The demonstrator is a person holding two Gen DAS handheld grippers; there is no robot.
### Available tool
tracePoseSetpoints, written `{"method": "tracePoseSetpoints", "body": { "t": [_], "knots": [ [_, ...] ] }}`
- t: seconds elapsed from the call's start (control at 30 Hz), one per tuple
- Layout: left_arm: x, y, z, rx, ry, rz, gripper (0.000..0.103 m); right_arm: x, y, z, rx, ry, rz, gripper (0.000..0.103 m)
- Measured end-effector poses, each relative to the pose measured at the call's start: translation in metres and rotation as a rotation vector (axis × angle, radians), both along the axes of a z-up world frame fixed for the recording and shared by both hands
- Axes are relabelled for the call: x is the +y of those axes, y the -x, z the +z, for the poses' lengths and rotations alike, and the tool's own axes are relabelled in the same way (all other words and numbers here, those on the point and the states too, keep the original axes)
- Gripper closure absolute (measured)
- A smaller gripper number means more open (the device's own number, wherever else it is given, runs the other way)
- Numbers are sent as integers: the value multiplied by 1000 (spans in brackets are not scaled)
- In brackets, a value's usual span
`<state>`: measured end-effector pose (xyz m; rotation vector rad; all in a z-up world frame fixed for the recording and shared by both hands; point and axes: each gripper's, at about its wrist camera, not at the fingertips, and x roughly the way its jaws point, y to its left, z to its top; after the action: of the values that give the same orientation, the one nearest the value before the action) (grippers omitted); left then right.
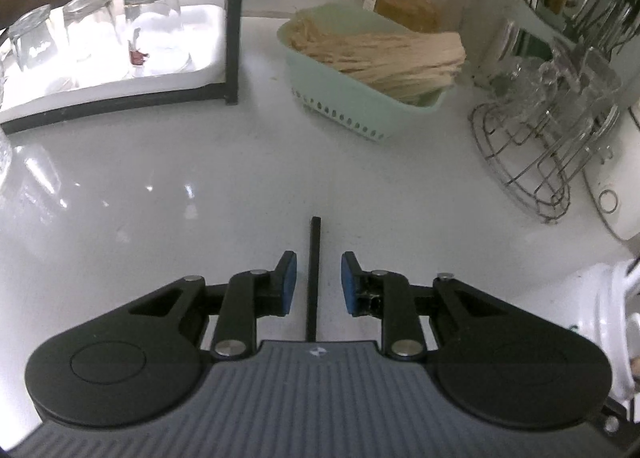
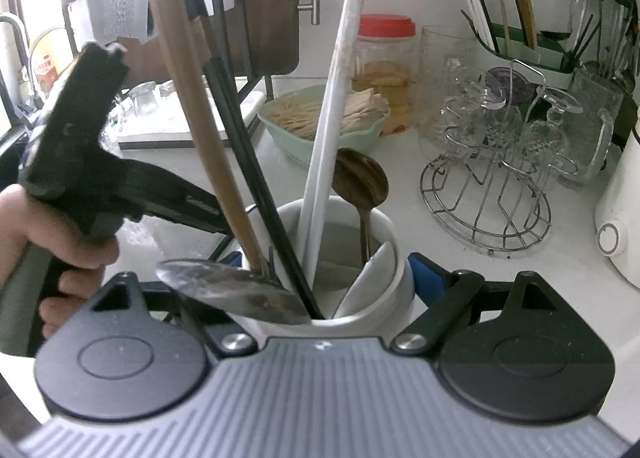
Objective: Organize utensils
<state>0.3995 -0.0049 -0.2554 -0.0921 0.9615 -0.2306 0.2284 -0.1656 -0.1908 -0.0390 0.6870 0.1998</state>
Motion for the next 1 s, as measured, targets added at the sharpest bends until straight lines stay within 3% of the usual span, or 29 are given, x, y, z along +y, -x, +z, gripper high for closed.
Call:
{"method": "tracePoseSetpoints", "body": {
  "t": [0.17, 0.5, 0.77, 1.0],
  "knots": [
    [-3, -4, 0, -8, -58, -16, 76, 0, 0, 1, 8, 0, -4, 13],
    [-12, -22, 3, 42, -61, -14, 77, 0, -5, 1, 28, -1, 4, 13],
    [-22, -31, 5, 63, -158, -25, 95, 0, -8, 2, 49, -2, -6, 13],
    [-16, -33, 6, 55, -118, -44, 98, 2, -7, 1, 40, 5, -10, 13]
  ]
}}
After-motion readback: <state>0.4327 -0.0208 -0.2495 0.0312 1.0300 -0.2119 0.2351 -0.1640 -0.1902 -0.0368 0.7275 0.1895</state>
